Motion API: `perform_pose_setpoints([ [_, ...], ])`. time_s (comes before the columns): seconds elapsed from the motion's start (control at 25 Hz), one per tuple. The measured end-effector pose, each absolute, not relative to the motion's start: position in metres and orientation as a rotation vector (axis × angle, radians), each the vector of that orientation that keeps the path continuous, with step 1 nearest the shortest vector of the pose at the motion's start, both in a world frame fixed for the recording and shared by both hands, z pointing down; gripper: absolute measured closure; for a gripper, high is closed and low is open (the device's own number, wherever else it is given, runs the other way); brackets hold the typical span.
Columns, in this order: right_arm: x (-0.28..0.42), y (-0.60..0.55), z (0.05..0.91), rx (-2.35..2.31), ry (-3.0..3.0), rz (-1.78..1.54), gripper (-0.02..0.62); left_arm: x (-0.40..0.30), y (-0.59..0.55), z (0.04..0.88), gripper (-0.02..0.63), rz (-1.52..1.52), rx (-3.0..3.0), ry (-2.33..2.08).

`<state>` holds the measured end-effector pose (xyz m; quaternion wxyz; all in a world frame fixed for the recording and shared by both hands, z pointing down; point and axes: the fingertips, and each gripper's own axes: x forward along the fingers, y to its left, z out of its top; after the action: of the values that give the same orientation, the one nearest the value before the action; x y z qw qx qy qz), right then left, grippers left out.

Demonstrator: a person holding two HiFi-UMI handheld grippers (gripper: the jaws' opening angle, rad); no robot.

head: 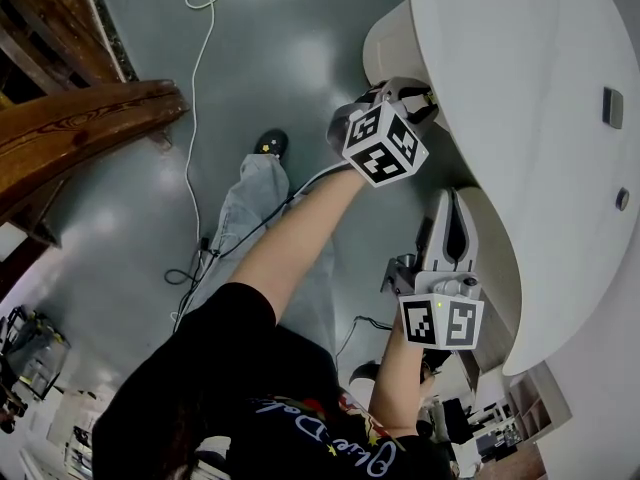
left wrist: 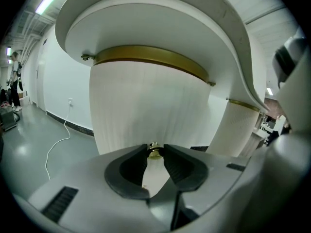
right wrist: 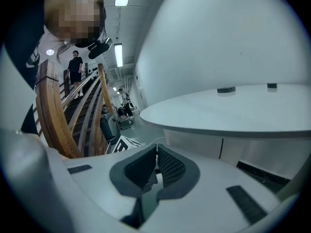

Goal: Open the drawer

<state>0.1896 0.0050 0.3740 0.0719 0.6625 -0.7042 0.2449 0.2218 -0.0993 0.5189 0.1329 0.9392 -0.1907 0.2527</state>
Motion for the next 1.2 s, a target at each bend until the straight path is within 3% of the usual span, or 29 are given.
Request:
perform_pose_setpoints([
  [1.2,0.173,0.011,0.368,1.974,-2.133,0.735,0.594,0.195,-0.079,0.520,0.505,0.752,2.717,-0.546],
])
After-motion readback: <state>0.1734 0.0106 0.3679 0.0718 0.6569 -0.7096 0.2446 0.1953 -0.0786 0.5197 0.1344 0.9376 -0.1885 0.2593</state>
